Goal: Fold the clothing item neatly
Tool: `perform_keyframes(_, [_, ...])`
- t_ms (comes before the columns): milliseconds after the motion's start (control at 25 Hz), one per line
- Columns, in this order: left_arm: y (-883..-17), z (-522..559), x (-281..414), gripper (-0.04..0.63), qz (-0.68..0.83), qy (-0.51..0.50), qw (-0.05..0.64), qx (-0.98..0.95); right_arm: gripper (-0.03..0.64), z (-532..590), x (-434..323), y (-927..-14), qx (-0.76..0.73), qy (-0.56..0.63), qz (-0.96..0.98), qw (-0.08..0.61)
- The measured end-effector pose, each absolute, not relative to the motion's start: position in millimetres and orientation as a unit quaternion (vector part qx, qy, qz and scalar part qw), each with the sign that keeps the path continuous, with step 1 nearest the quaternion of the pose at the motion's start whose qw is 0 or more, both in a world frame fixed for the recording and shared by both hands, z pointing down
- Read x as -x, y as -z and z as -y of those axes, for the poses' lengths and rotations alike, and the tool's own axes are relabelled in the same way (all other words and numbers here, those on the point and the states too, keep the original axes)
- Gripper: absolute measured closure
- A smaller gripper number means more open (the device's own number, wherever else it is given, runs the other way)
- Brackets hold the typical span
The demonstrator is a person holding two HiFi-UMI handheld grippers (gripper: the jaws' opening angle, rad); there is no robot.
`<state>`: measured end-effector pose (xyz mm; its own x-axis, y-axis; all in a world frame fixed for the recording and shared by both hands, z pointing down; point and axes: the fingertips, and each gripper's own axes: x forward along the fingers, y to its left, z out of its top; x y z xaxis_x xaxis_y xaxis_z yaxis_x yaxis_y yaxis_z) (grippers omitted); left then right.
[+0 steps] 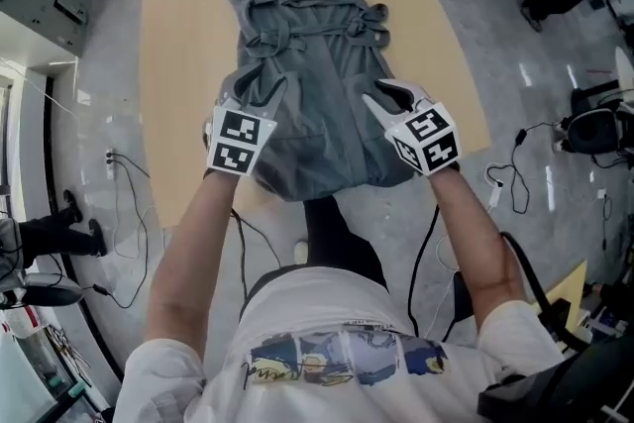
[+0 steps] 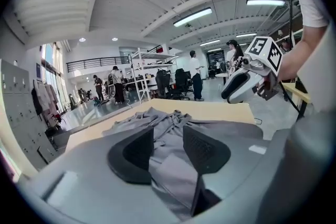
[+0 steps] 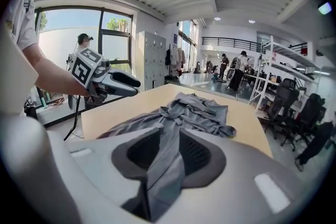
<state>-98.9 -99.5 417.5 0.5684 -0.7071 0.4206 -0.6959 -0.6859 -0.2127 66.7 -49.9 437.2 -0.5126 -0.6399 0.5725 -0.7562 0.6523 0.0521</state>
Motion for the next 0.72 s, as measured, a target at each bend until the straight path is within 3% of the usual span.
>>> perform_keyframes(360, [-439,-34,148,0.410,-0.404,0.249,-0.049,0.879,0.512,-62,-82,-436,-0.400,-0.113,0.863,0.288])
perform_keyframes(720, [-513,-128,170,0.410,-0.441,0.260,-0.180,0.840,0.512,-120,-154,-496,-0.406,-0.183,0.846,0.295])
